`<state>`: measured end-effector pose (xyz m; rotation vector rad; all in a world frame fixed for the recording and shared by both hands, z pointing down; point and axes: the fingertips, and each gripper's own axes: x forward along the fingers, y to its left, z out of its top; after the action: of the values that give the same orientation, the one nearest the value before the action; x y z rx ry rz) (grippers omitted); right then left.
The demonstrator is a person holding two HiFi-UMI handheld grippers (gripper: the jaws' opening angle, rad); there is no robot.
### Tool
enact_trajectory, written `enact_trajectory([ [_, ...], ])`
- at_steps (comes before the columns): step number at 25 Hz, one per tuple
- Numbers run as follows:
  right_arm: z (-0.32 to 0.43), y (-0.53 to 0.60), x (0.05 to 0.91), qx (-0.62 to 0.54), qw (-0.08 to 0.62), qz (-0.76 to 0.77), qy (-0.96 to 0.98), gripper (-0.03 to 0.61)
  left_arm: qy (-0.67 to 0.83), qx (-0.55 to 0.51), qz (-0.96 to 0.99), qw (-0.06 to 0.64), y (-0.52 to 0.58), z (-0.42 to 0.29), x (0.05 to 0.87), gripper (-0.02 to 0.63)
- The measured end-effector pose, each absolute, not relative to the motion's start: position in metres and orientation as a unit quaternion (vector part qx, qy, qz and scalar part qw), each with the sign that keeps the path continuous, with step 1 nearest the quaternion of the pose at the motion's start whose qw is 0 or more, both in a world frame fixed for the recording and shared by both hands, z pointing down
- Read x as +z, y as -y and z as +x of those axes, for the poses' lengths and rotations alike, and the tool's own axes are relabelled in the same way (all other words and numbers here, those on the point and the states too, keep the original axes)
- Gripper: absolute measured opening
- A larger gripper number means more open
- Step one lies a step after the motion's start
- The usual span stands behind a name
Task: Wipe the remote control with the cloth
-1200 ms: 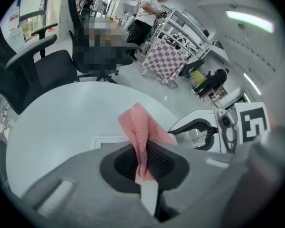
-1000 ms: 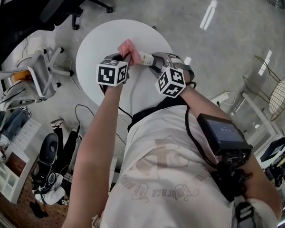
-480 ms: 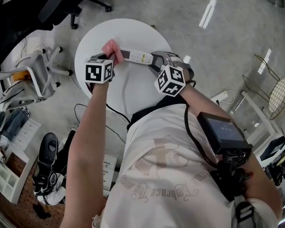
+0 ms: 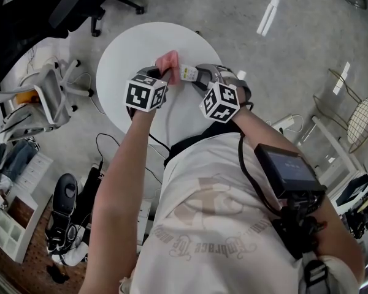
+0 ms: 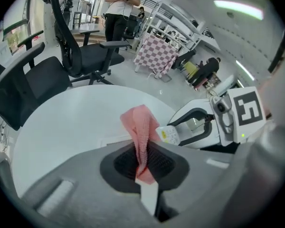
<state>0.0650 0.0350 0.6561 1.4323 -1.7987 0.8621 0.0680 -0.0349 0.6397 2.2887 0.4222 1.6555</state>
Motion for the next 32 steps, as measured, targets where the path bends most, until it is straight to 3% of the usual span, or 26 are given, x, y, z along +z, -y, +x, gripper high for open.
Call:
enact_trajectory([
  [12,0.066,-0.037,0.658,0.329,0.340,0.545,0.693,0.204,-0.216,0.543,0.782,0.216,-0.054,0.091,0.626,0.017],
  [24,0.065,-0.039,0.657,0.328,0.341,0.543,0.693,0.204,-0.105,0.552,0.805,0.191,0.031,0.073,0.638,0.018],
  [32,0.066,-0.039,0.656,0.326,0.348,0.537,0.696,0.204,-0.031,0.535,0.811,0.233,0.083,0.054,0.647,0.018],
])
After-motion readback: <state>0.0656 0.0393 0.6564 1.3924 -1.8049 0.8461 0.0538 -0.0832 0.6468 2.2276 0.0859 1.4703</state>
